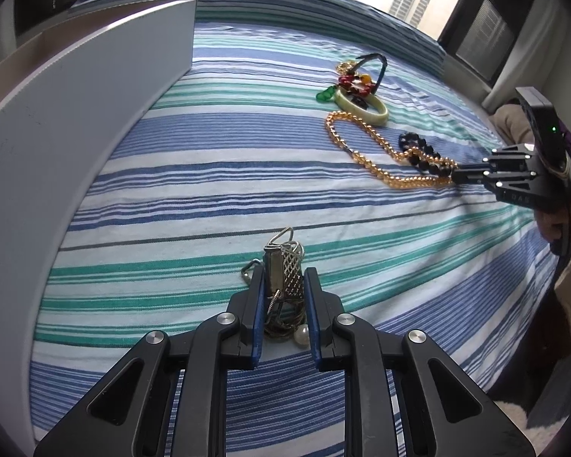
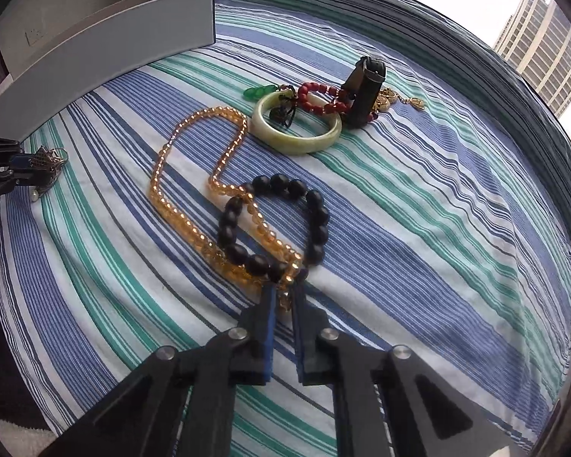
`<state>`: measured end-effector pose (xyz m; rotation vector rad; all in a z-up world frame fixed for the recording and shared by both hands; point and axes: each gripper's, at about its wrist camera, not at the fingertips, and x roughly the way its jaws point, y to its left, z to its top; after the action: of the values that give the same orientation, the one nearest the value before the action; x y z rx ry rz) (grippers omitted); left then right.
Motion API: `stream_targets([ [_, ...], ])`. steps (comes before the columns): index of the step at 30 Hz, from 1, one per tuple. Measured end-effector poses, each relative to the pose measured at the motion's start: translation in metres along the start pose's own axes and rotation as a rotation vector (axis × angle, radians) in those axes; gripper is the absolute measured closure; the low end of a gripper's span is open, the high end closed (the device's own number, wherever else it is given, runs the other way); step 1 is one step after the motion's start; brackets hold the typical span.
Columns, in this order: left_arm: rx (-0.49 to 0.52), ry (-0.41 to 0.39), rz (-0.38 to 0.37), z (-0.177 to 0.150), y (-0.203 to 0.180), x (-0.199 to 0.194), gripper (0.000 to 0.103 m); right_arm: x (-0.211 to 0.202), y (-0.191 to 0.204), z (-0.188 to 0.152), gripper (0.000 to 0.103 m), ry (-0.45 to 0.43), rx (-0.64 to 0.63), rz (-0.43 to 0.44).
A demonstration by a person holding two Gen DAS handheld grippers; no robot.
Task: Organize jewelry
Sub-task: 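Grasp the amber bead necklace with the right gripper while the left gripper holds the chains, then carry the silver chains and amber necklace into the white box with both grippers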
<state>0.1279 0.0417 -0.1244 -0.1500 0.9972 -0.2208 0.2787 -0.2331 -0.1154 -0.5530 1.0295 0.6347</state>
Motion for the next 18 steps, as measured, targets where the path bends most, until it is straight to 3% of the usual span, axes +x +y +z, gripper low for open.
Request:
stream_targets([
  [5,-0.003,-0.011,-0.002,-0.001,0.000,-0.006,0.085,-0.025,-0.005,-0.003,0.095,-0.043,0.129,0.150],
  [9,-0.052,-0.034,-0.042,0.003,0.007,-0.024,0.086,-0.061,-0.014,-0.003,0.095,-0.161,0.300,0.297],
  [13,-0.099,-0.072,-0.074,0.012,0.014,-0.059,0.086,-0.099,-0.008,0.009,0.095,-0.297,0.390,0.405],
  [18,-0.139,-0.099,-0.041,0.028,0.026,-0.116,0.086,-0.145,0.012,0.042,0.095,-0.440,0.408,0.452],
])
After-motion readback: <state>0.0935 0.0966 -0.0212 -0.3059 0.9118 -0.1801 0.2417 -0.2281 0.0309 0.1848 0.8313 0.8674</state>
